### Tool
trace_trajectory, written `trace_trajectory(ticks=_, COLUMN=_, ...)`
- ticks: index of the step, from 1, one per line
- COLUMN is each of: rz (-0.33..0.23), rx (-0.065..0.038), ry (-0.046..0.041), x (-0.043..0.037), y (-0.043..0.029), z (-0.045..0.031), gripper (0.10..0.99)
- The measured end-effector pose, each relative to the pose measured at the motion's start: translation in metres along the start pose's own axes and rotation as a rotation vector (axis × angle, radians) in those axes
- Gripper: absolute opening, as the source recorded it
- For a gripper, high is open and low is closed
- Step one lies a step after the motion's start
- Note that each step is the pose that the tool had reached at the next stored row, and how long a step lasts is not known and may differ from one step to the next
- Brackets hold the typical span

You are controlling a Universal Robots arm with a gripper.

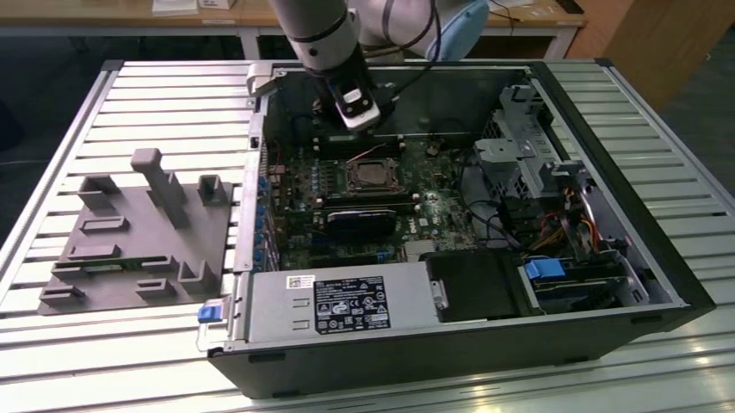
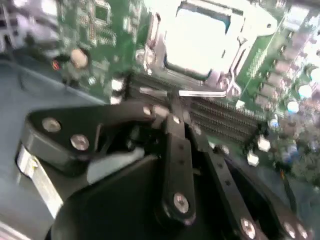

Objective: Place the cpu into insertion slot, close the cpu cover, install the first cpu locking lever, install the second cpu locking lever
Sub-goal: 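Install the first cpu locking lever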

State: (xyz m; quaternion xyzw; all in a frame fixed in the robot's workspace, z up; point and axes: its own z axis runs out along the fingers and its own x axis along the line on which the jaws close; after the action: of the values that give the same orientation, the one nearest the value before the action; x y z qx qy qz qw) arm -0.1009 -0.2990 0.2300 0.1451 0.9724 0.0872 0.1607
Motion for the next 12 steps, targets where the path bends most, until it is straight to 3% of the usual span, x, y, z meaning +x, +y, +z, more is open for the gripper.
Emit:
trace_trajectory(ticks=3, rz=0.0, rx=0.0, ry=0.0001, x=-0.0032, y=0.0024, z=-0.0103, gripper=0.102)
trace_trajectory(ticks=12, rz=0.0, rx=0.0, ry=0.0, x=-0.0042, y=0.0023, z=-0.0101, gripper=0.102)
